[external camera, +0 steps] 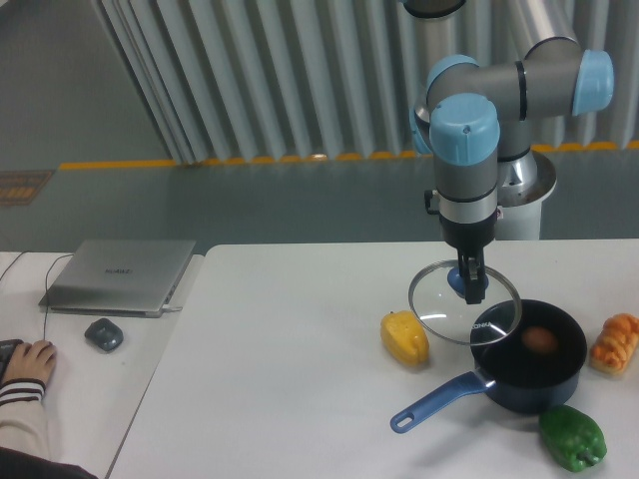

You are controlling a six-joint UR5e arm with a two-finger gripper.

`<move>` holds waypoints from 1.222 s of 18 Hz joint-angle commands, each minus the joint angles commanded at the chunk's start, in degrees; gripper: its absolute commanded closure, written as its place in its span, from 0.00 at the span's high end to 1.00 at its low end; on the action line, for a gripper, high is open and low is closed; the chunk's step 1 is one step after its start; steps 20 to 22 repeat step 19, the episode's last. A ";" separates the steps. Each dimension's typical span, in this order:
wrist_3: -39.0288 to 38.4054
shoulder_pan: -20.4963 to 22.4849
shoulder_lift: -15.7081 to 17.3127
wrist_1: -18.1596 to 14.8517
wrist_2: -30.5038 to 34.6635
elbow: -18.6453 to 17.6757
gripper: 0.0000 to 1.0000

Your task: Open the lid

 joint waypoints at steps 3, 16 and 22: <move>-0.09 0.00 0.00 0.09 0.00 0.09 0.48; -0.09 0.00 0.09 0.09 -0.17 -0.26 0.48; -0.09 0.09 0.09 0.09 -0.62 -0.26 0.48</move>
